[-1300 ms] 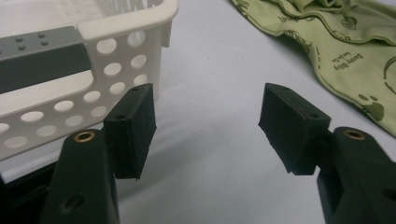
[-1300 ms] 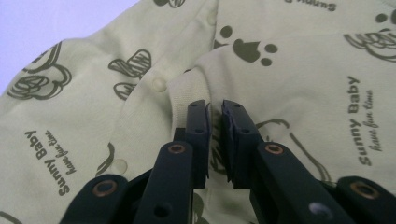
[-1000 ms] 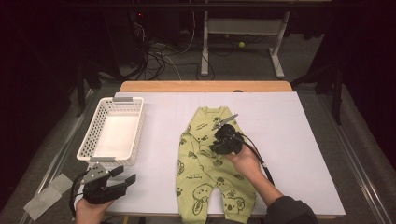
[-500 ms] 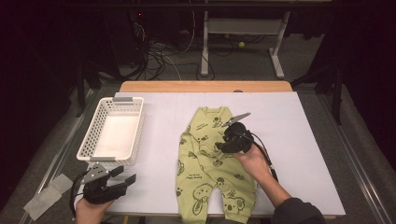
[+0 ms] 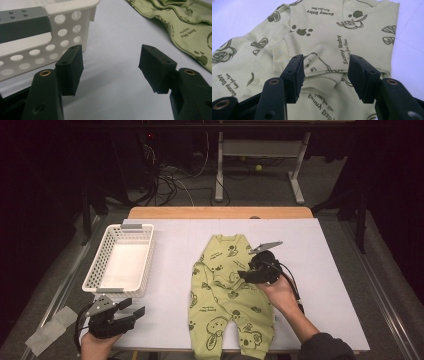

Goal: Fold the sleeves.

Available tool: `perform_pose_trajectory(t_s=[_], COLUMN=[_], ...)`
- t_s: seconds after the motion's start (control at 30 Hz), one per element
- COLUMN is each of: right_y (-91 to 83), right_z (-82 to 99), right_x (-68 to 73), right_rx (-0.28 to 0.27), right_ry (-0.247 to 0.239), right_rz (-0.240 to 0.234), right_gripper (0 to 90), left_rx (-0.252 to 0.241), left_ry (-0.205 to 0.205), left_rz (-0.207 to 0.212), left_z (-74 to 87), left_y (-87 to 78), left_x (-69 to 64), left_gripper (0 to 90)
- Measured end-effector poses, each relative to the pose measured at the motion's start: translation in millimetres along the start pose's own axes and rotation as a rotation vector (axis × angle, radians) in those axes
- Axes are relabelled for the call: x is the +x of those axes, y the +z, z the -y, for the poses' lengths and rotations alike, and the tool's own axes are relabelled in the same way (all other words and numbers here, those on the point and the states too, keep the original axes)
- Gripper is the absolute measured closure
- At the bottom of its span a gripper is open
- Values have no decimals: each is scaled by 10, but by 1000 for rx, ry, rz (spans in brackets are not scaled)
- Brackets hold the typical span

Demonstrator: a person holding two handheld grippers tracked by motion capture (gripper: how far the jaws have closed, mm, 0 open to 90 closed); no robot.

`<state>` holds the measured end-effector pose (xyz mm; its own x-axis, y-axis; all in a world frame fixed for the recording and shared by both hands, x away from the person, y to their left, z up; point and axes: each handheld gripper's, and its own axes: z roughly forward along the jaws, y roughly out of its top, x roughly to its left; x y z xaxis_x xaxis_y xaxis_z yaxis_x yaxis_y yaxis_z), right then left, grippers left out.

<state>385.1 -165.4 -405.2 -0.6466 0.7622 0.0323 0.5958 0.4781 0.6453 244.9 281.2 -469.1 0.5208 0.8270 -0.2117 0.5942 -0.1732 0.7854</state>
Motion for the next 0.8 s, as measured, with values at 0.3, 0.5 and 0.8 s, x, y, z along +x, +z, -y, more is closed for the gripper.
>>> perform_pose_trajectory(t_s=[0.3, 0.5, 0.8], right_y=[-77, -155, -292], right_z=[74, 173, 293], right_x=[-53, -99, -188], right_rx=[-9, -24, -77], right_ry=[18, 28, 49], right_rz=[-1, 12, 23], right_gripper=[452, 426, 383], left_rx=[-2, 3, 6], left_ry=[-2, 4, 3], left_rz=[8, 7, -2], left_z=[2, -2, -4], left_y=[-5, 6, 3], left_x=[-3, -4, -17], left_gripper=[335, 335, 335])
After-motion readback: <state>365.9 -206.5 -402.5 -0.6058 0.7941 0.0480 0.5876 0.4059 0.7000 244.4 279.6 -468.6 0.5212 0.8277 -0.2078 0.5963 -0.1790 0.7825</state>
